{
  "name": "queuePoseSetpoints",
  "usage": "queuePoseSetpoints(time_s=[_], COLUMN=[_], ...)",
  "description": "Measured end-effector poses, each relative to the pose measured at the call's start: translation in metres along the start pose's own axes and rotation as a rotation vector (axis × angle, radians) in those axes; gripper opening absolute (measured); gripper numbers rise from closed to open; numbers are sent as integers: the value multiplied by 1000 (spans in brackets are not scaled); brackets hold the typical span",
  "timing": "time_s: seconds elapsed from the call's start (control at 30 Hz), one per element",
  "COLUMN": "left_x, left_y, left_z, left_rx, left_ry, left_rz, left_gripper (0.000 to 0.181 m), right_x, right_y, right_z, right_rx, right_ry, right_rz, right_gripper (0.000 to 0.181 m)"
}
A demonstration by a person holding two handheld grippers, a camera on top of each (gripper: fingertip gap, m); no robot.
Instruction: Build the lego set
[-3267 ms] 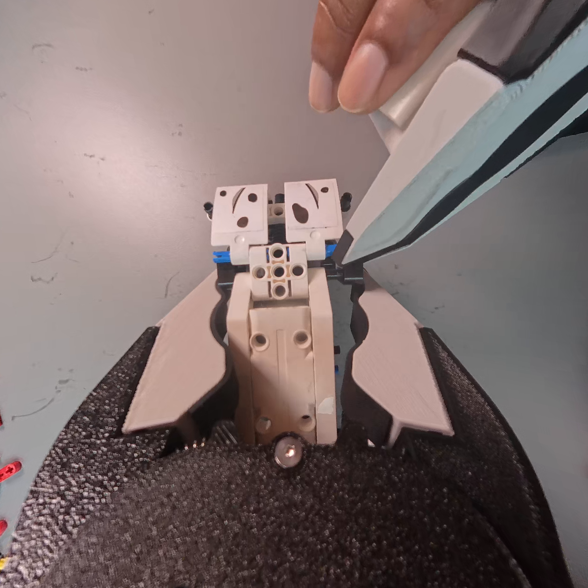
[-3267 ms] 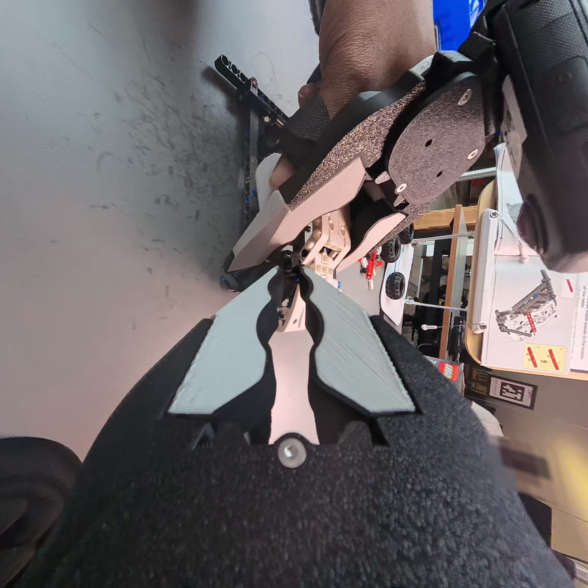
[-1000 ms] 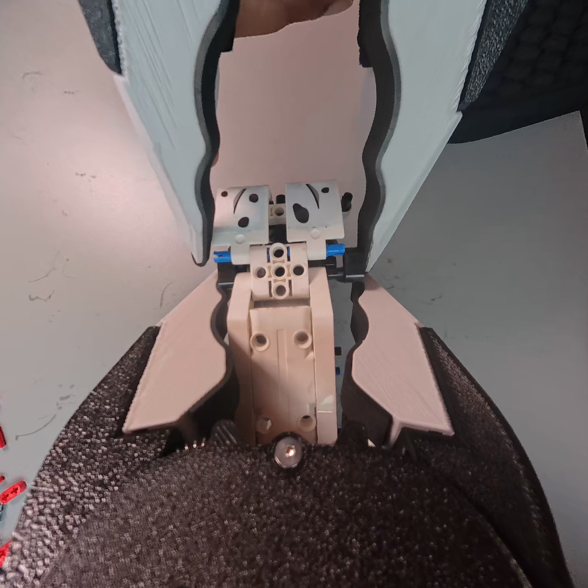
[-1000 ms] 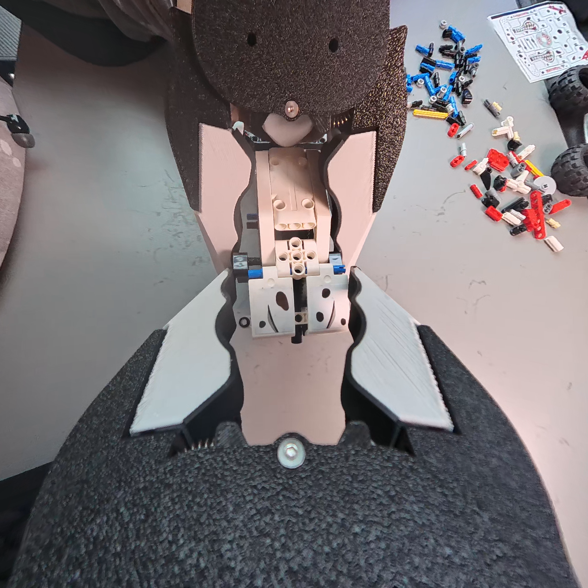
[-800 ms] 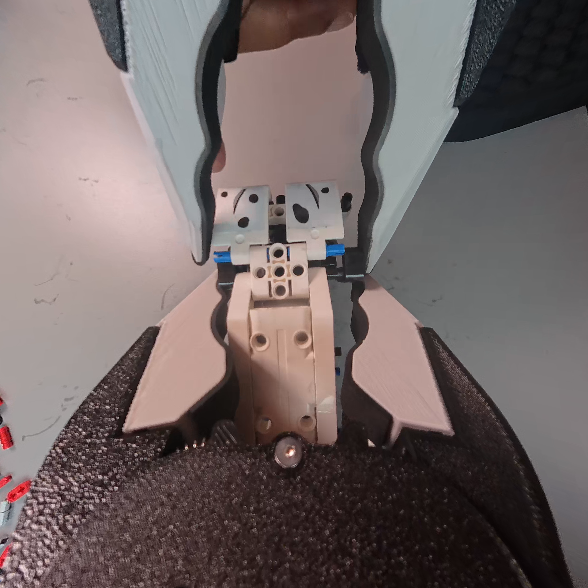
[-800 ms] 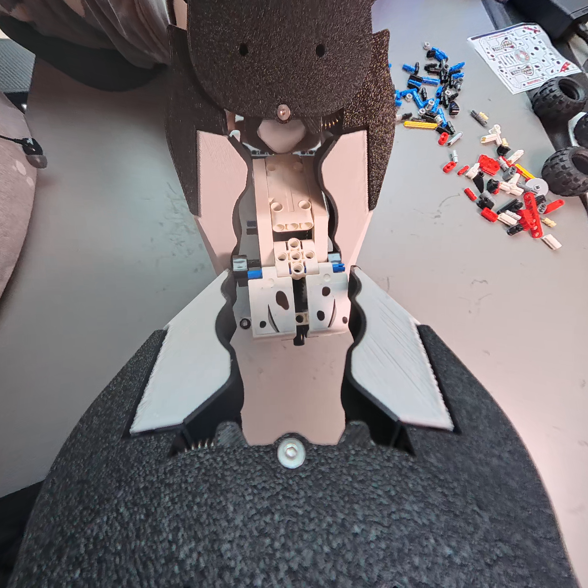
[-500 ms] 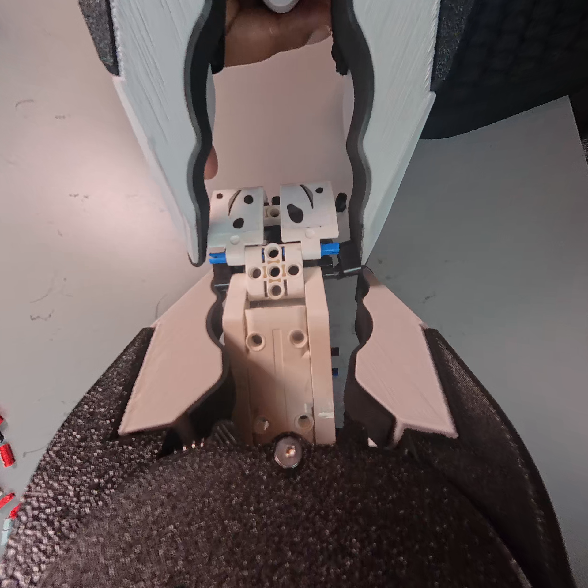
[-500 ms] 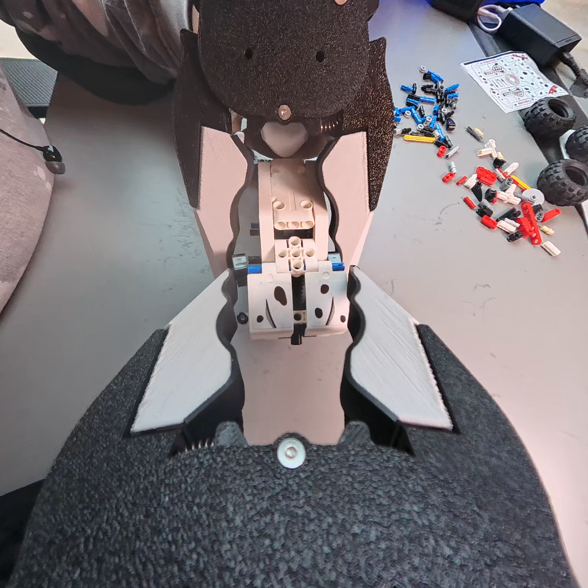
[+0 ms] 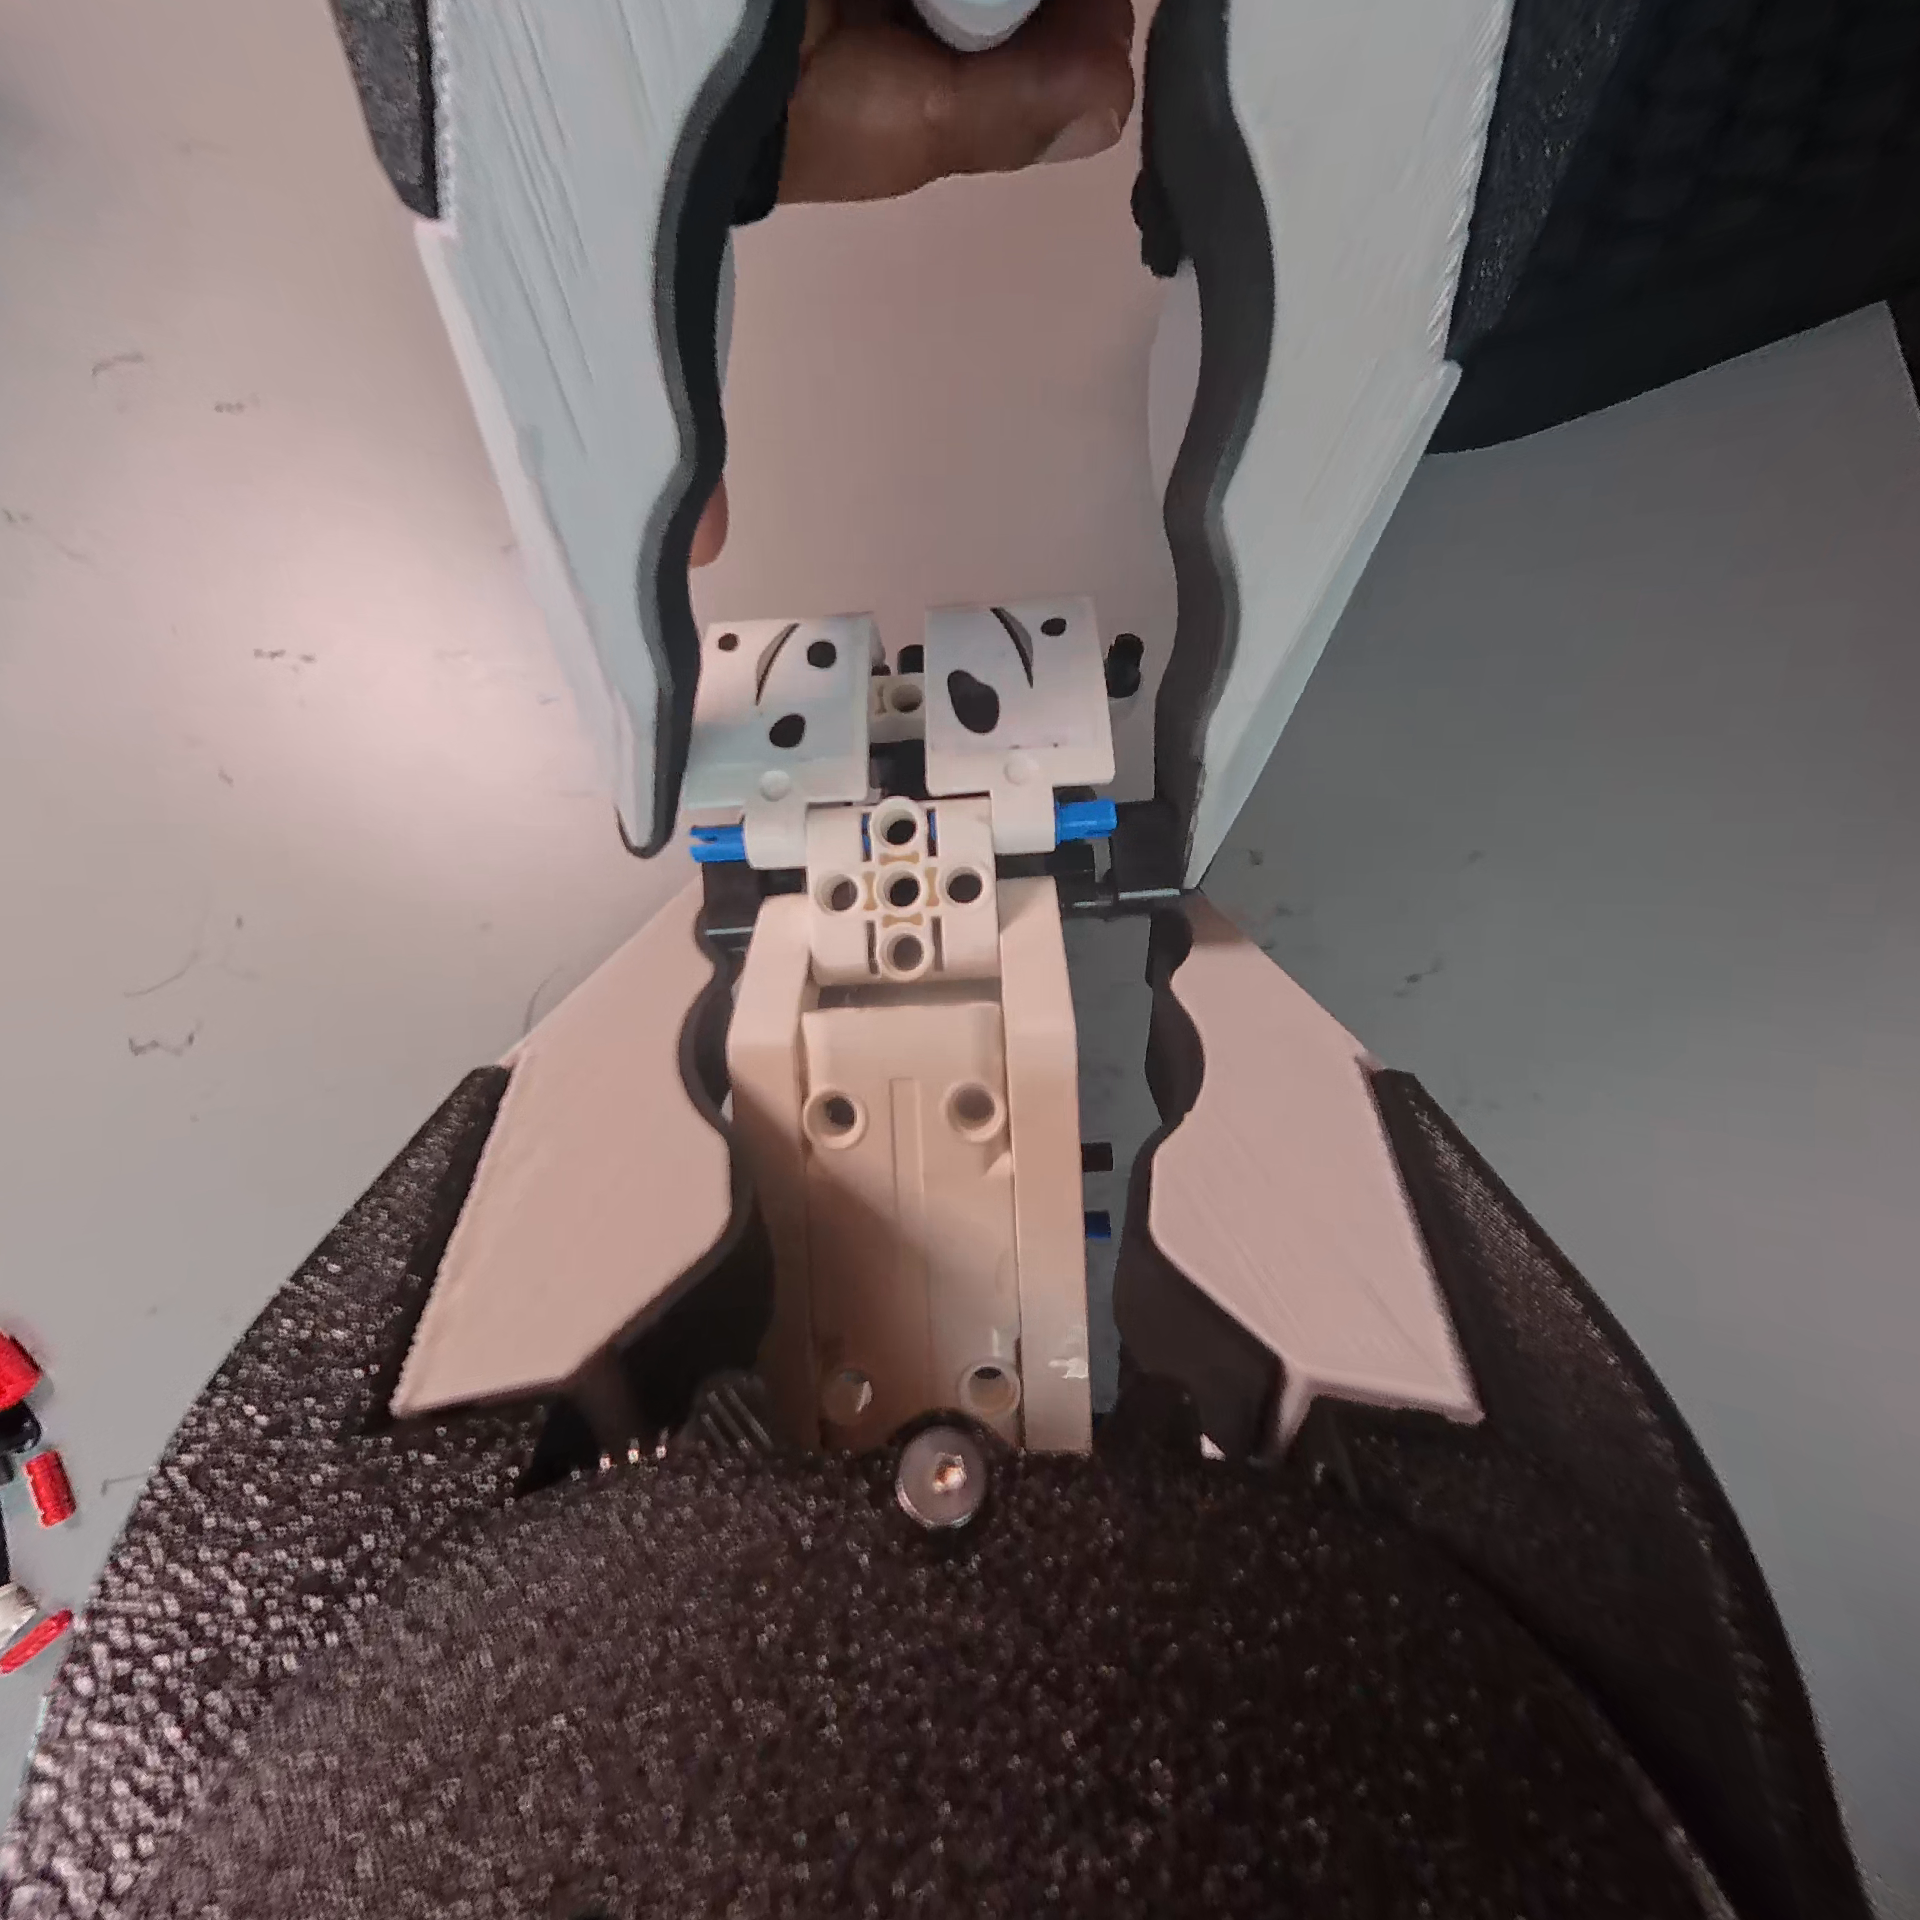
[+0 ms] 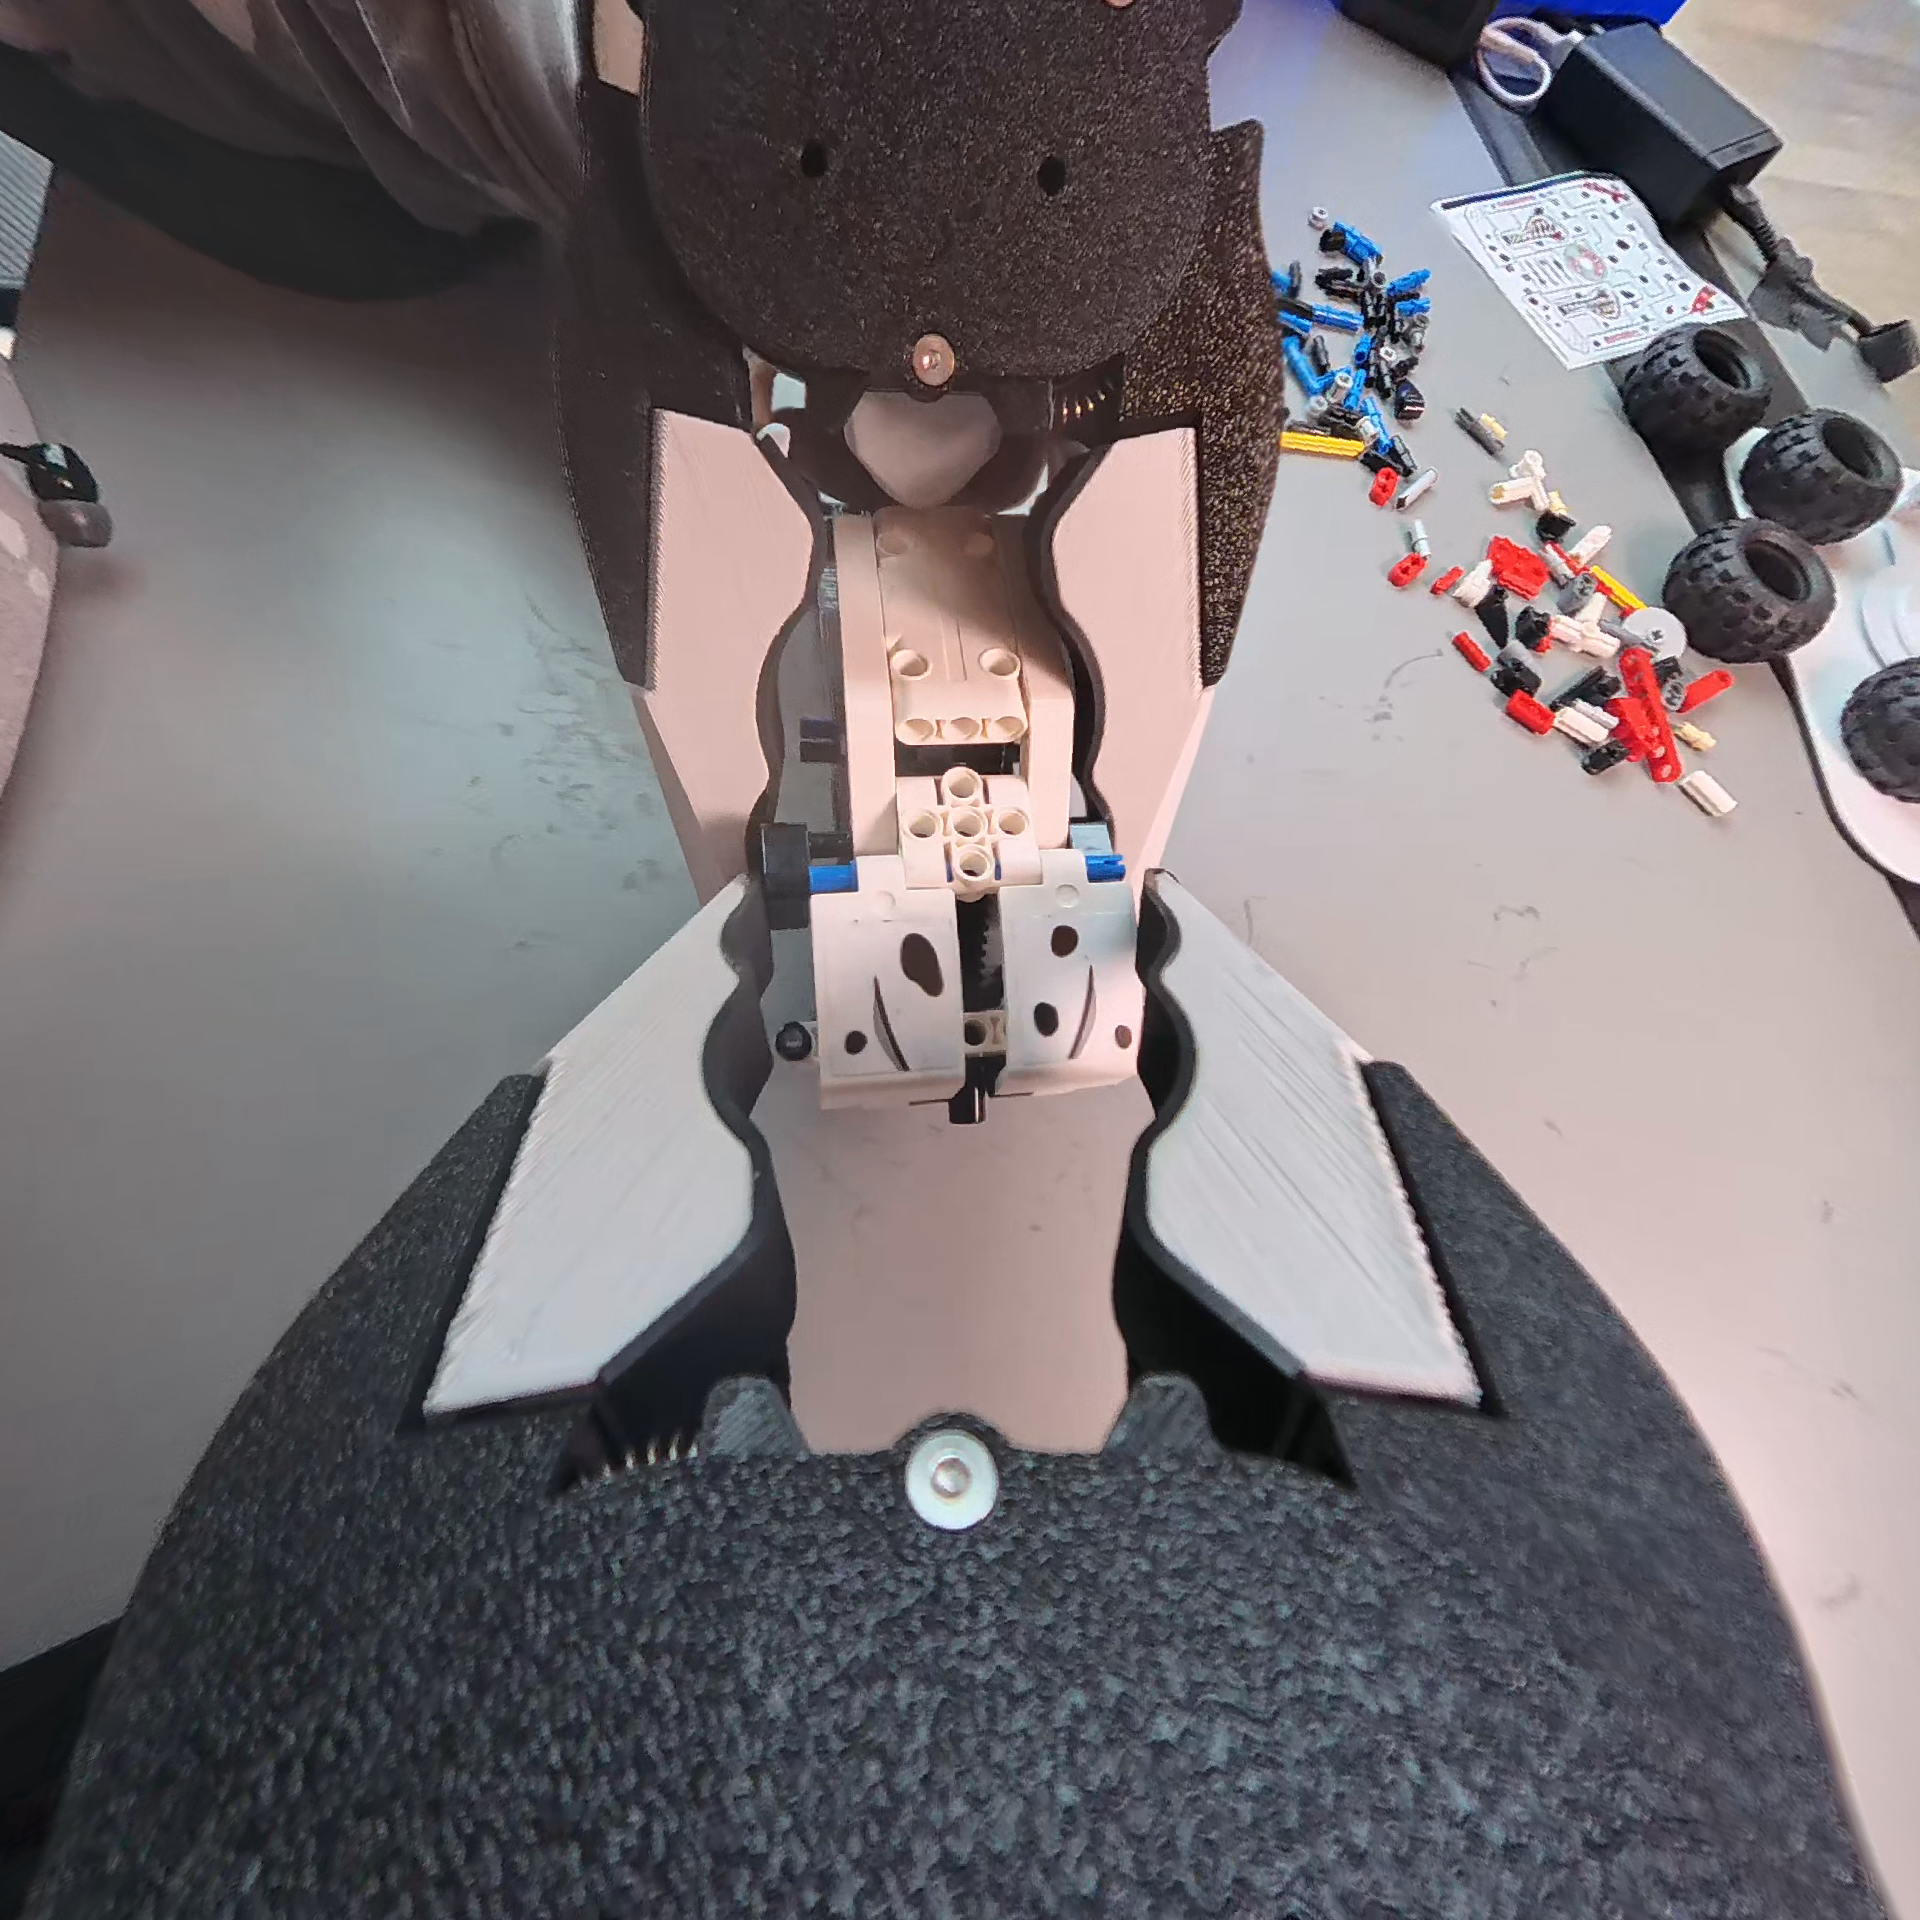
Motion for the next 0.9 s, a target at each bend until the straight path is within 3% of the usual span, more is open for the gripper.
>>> queuePoseSetpoints(time_s=[0.53, 0.63, 0.73, 0.9], left_x=[1, 1, 1, 1], left_y=[-1, 0, 0, 1], left_z=[4, 4, 5, 7], left_rx=[-11, 3, 22, 50], left_ry=[16, 28, 30, 44], left_rz=[-12, -19, -12, -14], left_gripper=[77, 77, 77, 76], right_x=[-5, -8, -12, -13], right_y=[8, 14, 20, 10], right_z=[12, 19, 34, 59], right_rx=[181, 243, 286, 281], right_ry=[190, 302, 490, 738], right_rz=[69, 76, 99, 187], right_gripper=[67, 61, 44, 26])
Point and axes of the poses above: each gripper's, where its closed fingertips meet, y back along the fingers, x out of its underside, z = x × y across the jaws, the point moved 7 cm from there along y, back along the fingers, and after that the axes turned 12 degrees about -z, right-handed, at the moved point
